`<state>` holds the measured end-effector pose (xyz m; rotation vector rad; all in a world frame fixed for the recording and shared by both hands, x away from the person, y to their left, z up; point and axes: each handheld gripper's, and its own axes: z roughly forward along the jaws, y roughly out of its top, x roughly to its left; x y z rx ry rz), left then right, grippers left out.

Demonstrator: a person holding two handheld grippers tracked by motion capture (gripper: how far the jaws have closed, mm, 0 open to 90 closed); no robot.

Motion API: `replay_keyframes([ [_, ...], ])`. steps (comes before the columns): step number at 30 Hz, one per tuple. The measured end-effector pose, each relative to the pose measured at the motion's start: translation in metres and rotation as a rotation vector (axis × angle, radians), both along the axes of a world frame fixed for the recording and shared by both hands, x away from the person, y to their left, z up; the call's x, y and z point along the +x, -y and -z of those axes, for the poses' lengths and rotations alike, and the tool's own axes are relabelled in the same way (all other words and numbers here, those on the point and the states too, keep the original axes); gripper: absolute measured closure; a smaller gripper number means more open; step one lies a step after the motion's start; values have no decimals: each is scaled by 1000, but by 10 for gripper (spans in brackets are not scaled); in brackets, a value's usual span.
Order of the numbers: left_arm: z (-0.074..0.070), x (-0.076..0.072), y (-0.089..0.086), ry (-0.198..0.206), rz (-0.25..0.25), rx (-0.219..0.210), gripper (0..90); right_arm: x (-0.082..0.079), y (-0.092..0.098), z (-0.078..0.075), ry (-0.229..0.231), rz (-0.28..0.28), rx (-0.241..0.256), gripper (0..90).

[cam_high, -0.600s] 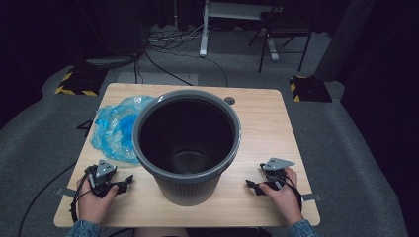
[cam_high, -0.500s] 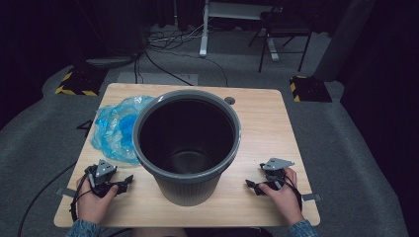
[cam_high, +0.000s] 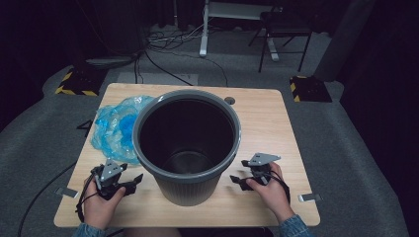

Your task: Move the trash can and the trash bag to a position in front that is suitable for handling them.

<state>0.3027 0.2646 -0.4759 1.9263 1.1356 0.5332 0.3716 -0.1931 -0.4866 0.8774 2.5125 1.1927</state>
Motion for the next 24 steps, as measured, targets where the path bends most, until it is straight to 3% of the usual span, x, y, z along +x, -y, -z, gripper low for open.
replay_keyframes([
  [5, -2, 8, 19, 34, 36, -24, 290, 6, -21, -6, 40, -39, -8, 245],
  [7, -2, 8, 26, 27, 25, 27, 350, 7, -26, -7, 45, -51, 0, 253],
  [8, -2, 8, 28, 23, 13, 49, 355, 7, -28, -8, 55, -62, -23, 272],
  [11, -3, 7, 31, 20, 12, 48, 380, 6, -30, -8, 83, -79, -55, 290],
  [13, -3, 6, 36, 35, 30, 57, 475, 4, -29, -8, 88, -88, -61, 301],
  [17, -4, 5, 52, 65, 46, 105, 536, -4, -21, -13, 117, -109, -106, 319],
  [21, -3, 2, 67, 85, 80, 100, 515, -14, -4, -14, 86, -130, -120, 287],
  [24, -5, 5, 66, 89, 76, 72, 353, -14, 9, -10, 57, -90, -89, 260],
])
